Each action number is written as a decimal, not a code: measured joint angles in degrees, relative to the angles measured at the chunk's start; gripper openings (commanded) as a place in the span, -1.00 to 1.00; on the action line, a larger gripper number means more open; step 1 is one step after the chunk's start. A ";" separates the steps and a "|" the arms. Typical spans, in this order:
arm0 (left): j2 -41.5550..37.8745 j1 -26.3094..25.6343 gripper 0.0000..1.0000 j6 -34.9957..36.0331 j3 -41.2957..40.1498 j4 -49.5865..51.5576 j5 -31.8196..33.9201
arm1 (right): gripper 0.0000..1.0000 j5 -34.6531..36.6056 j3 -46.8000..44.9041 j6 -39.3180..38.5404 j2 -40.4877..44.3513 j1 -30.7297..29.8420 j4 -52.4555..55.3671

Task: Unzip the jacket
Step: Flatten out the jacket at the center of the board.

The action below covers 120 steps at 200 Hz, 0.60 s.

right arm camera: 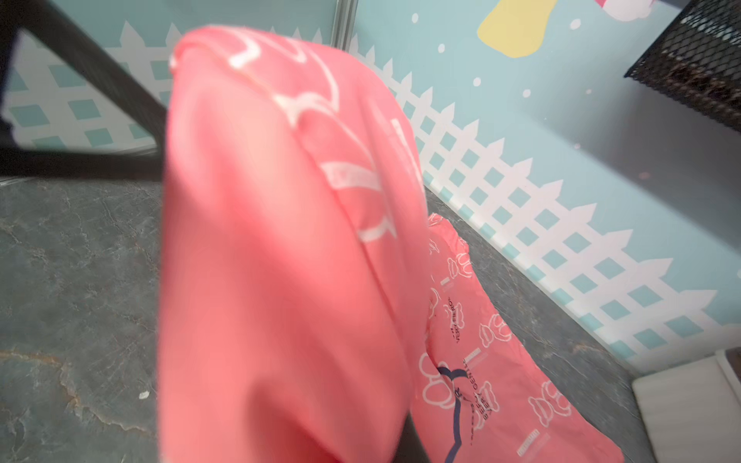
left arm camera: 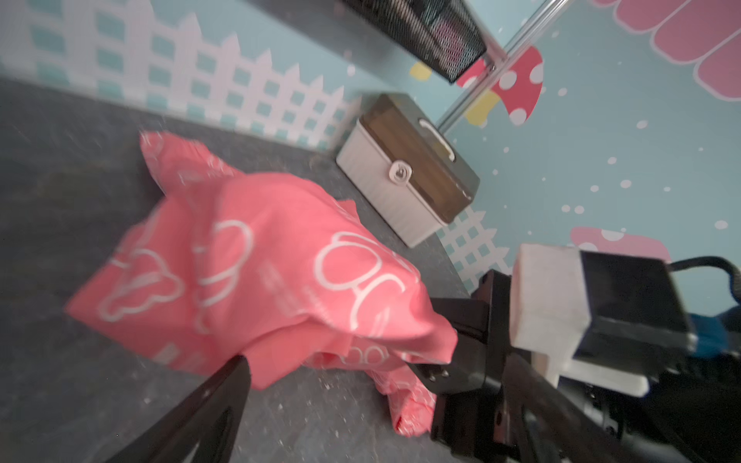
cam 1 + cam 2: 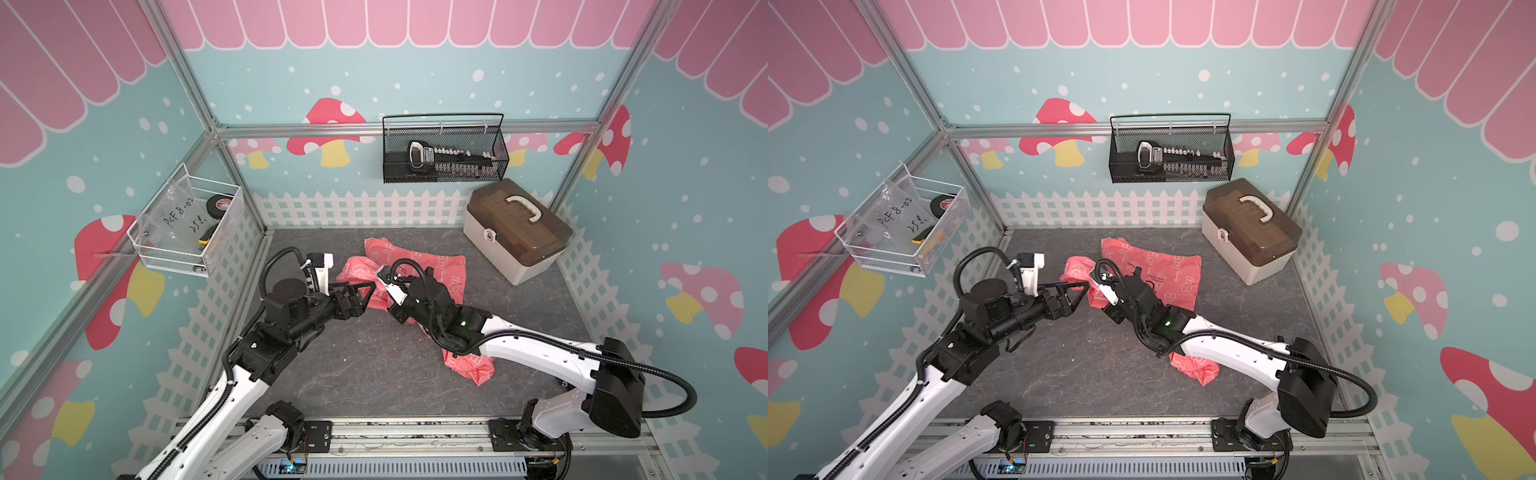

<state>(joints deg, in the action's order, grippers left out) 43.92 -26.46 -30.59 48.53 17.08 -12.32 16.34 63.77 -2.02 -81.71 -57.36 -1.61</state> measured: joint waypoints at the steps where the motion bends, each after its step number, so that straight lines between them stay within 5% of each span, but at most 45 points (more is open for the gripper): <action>1: -0.52 0.00 0.99 0.42 -0.26 -0.17 0.52 | -1.00 0.11 0.00 -0.07 0.26 0.00 0.26; 43: -10.75 0.07 0.99 9.77 -15.41 -12.20 6.23 | -1.00 1.81 0.09 -1.38 11.30 0.11 7.78; 120: 6.47 -5.44 0.99 19.17 -19.50 -26.99 -4.26 | -1.00 6.21 7.06 -4.48 22.27 0.37 14.19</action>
<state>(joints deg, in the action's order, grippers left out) 50.39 -31.90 -11.42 29.04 -9.91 -16.58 22.55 70.83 -6.50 -59.44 -56.99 12.58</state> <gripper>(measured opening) 0.995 0.048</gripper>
